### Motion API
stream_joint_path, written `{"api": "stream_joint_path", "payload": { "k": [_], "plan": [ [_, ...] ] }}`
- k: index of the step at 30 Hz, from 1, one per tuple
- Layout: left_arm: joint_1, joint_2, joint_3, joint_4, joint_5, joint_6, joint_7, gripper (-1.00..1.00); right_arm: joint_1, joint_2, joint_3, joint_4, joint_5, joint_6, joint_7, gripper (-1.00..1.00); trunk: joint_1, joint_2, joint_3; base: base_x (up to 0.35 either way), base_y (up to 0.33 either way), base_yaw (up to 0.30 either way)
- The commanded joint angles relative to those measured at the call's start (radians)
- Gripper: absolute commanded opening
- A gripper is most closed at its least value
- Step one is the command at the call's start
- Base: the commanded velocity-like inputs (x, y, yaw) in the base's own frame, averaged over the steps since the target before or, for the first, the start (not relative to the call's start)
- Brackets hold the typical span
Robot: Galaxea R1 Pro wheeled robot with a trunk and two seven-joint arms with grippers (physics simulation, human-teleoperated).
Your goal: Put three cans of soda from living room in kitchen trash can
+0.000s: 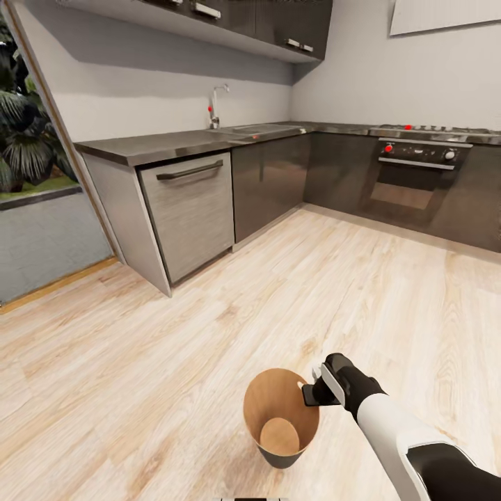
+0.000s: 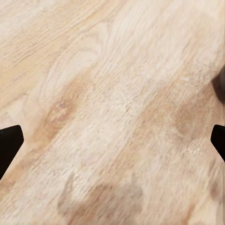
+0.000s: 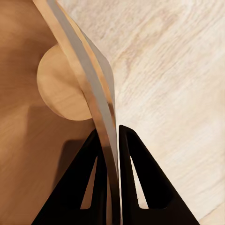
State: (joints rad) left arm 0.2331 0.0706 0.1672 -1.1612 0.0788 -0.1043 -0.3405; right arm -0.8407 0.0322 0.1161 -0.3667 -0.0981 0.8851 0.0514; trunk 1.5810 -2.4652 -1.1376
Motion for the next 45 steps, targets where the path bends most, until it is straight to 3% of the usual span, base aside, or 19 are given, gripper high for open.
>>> {"api": "stream_joint_path", "payload": {
  "k": [1, 45],
  "plan": [
    [0.0, 0.0, 0.0, 0.0, 0.0, 0.0, 0.0, 1.0, 0.0, 0.0, -0.003, 0.0, -0.017, 0.0, 0.004, -1.0, -0.004, 0.007, 0.004, 0.0, 0.0, 0.0],
    [0.0, 0.0, -0.002, 0.002, -0.002, 0.0, 0.0, 1.0, 0.005, 0.005, 0.003, -0.005, -0.015, -0.002, 0.004, -1.0, -0.173, 0.315, 0.208, 0.0, 0.0, 0.0]
  ]
}}
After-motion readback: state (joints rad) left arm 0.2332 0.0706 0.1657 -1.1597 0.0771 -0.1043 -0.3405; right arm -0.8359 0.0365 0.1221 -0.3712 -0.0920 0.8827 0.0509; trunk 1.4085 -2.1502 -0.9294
